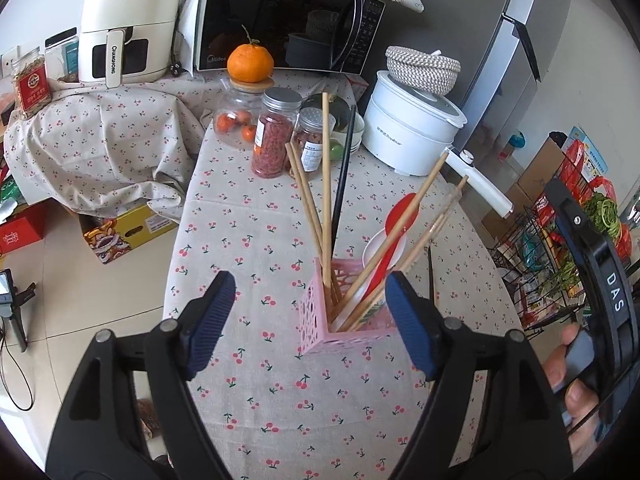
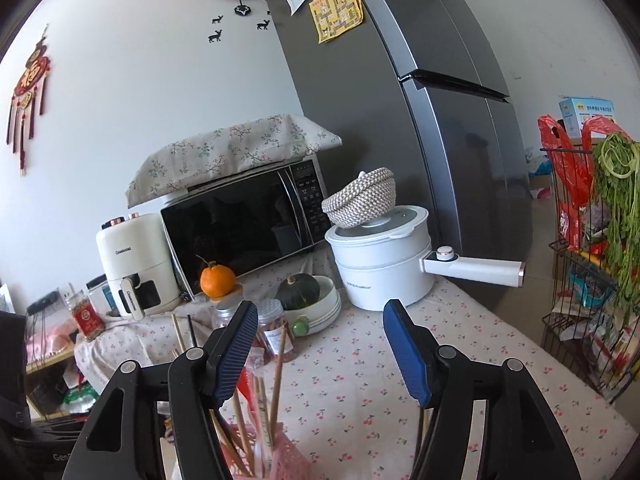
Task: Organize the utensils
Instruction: 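Lower the right tool's wooden chopstick into the pink basket and open it, then lower the left tool onto the last black chopstick and close it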
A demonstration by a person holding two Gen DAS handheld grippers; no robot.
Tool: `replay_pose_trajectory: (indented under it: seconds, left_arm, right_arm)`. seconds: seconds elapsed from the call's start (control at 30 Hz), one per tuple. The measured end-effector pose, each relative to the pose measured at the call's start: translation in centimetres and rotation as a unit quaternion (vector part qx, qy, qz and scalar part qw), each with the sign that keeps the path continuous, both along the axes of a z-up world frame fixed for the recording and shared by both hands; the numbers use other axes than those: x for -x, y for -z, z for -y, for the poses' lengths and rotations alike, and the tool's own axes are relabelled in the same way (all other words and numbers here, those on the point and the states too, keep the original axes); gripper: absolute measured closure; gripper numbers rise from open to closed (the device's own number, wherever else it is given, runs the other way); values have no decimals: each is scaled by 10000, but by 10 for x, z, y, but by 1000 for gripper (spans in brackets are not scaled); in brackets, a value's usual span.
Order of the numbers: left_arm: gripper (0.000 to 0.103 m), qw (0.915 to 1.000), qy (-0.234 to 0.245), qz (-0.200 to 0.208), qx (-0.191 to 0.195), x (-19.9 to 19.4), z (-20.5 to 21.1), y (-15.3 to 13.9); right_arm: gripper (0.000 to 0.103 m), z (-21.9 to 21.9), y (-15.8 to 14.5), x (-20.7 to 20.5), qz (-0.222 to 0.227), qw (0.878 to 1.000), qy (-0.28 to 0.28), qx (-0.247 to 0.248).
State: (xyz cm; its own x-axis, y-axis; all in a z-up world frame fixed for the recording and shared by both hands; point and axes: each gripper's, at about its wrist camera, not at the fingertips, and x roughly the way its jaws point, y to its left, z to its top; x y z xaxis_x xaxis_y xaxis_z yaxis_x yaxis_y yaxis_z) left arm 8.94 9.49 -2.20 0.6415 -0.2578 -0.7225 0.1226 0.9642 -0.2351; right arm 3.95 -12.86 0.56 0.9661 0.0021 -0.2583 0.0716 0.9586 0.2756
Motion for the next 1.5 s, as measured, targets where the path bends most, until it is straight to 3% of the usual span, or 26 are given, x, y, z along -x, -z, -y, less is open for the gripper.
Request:
replay_pose_trajectory:
  seconds: [0.07,0.2,0.37,0.43,0.57,0.67,0.9,1.07,1.13,1.4,1.5]
  left_arm:
    - [22,9999,109,-61,-83,3,8,4]
    - [21,9992,277,-206,-225,7,23,11]
    - [20,9977,448,-263,-428,13,48,17]
    - [20,9969,529,-275,-517,15,59,19]
    - [19,9943,812,-324,-615,19,85,24]
    - [19,9905,1024,-311,-859,22,107,30]
    - [19,9812,1337,-525,-1289,22,146,50]
    - [20,9763,1450,-629,-1477,13,169,59]
    - [25,9757,1449,-629,-1516,7,178,60]
    - [75,9692,1549,-988,-1641,-34,225,89]
    - [83,9696,1486,-1238,-1495,-59,237,104]
  right_arm:
    - [26,14,-1,3,-246,9997,24,51]
    - [21,43,5,8,-735,9972,82,117]
    - [18,84,23,0,-1526,9875,248,-296]
    - [17,97,32,-9,-1964,9795,245,-373]
    - [16,108,60,-32,-2947,9556,-72,-65]
    - [16,119,78,-38,-3392,9405,-177,-88]
    - [16,138,95,-49,-4129,9087,-592,176]
    - [16,158,102,-53,-4388,8959,-677,113]
    - [16,165,103,-55,-4452,8931,-624,151]
    - [16,175,107,-60,-4541,8885,-548,359]
    - [16,177,107,-61,-4536,8891,-524,312]
